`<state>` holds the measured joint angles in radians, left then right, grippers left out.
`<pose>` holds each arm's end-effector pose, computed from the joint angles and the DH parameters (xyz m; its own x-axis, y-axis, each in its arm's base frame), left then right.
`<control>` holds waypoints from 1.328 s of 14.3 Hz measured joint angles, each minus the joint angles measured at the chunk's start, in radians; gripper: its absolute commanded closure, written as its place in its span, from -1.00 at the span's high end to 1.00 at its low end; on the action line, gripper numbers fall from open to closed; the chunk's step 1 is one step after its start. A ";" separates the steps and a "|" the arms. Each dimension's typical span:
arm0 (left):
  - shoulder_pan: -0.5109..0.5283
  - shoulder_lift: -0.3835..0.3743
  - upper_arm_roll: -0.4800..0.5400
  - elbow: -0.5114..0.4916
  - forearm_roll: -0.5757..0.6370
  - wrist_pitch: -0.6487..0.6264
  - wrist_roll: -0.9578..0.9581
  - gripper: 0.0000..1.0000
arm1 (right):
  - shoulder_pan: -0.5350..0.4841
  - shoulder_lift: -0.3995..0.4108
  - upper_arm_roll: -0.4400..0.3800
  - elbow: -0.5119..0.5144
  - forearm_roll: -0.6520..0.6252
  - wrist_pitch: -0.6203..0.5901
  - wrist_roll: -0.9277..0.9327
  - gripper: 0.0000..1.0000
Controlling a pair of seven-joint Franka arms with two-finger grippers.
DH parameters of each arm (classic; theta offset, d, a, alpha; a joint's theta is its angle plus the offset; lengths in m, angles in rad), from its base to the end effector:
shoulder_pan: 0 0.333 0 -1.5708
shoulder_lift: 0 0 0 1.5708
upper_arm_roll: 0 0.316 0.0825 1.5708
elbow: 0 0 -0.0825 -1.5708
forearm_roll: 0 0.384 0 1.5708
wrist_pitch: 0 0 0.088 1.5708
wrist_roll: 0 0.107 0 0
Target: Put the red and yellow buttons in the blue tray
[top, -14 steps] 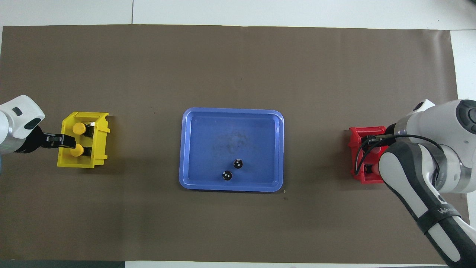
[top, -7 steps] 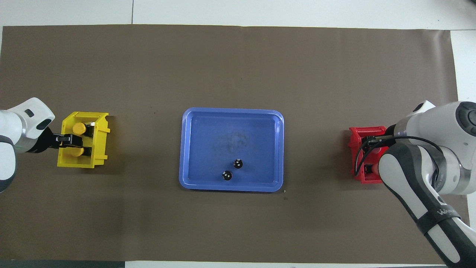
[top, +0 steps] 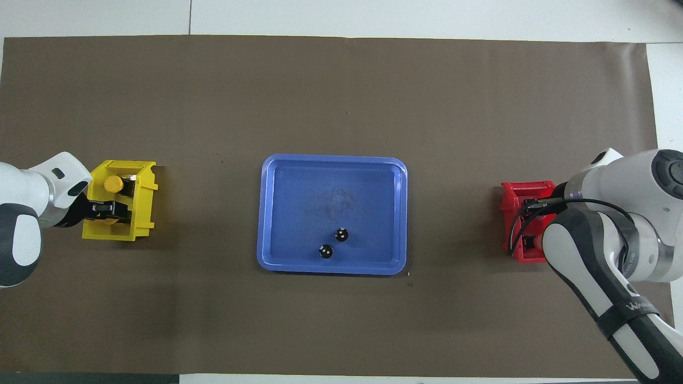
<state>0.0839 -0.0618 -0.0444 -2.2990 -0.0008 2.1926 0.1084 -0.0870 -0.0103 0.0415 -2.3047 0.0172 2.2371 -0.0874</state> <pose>0.4984 0.0196 0.3701 0.9967 -0.0682 -0.0446 -0.0682 -0.9977 0.0027 0.5029 -0.0224 0.3456 0.9979 0.0313 -0.0560 0.0304 -0.9994 -0.0174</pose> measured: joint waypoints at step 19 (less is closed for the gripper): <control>0.001 0.007 0.000 0.035 0.000 -0.034 -0.016 -0.97 | 0.617 0.340 0.013 0.601 0.002 -0.189 0.673 -0.55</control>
<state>0.0849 -0.0550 -0.0445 -2.2638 -0.0009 2.1588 0.0923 0.5302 0.3294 0.0546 -1.7038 0.0196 2.0477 0.5859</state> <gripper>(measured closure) 0.590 0.581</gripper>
